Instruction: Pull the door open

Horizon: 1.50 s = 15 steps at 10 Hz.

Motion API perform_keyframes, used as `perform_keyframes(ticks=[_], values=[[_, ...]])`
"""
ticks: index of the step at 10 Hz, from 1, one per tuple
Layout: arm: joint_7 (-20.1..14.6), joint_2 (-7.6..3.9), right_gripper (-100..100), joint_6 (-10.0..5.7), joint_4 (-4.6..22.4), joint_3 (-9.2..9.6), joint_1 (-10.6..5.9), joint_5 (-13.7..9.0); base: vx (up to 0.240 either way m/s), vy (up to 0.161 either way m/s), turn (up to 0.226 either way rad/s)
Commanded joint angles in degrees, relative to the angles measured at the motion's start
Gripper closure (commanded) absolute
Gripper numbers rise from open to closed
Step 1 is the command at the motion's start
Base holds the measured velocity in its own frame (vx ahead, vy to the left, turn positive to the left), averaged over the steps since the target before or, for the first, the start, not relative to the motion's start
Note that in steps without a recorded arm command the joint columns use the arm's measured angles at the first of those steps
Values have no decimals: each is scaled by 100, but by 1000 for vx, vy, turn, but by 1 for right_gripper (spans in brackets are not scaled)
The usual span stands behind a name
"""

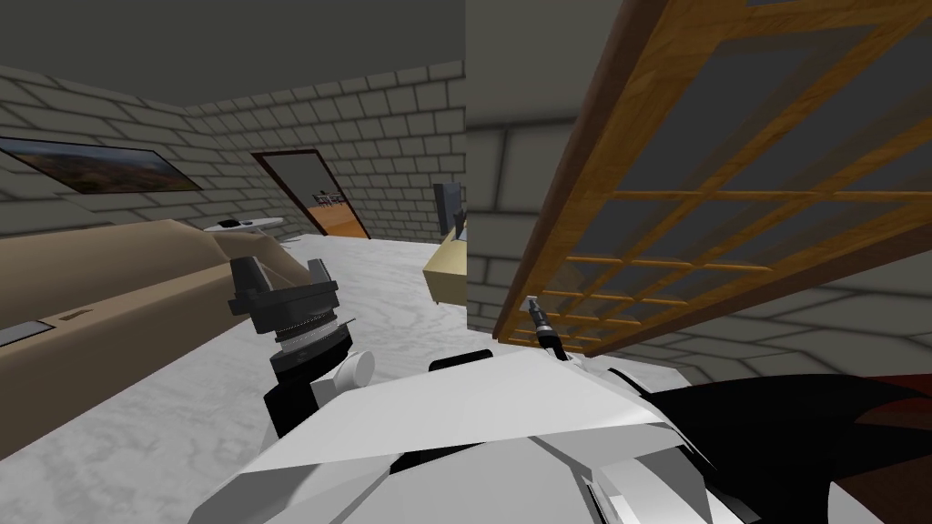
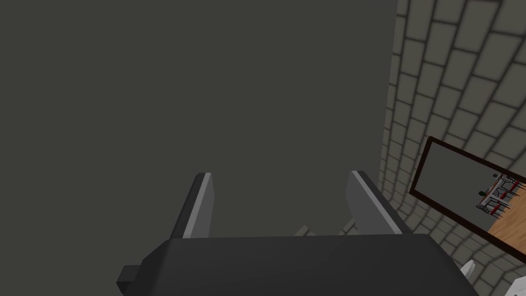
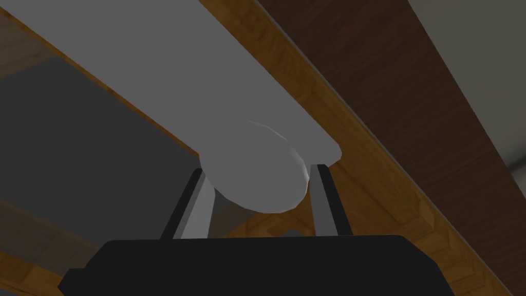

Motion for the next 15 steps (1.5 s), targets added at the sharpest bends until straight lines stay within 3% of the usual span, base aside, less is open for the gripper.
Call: perform_keyframes(ticks=[1, 15], values=[[-163, 39, 100, 30, 6, 15, 7, 9, -33, -9, 24], [-2051, 201, 100, 168, -43, -136, -105, 28, -39, -15, 29]])
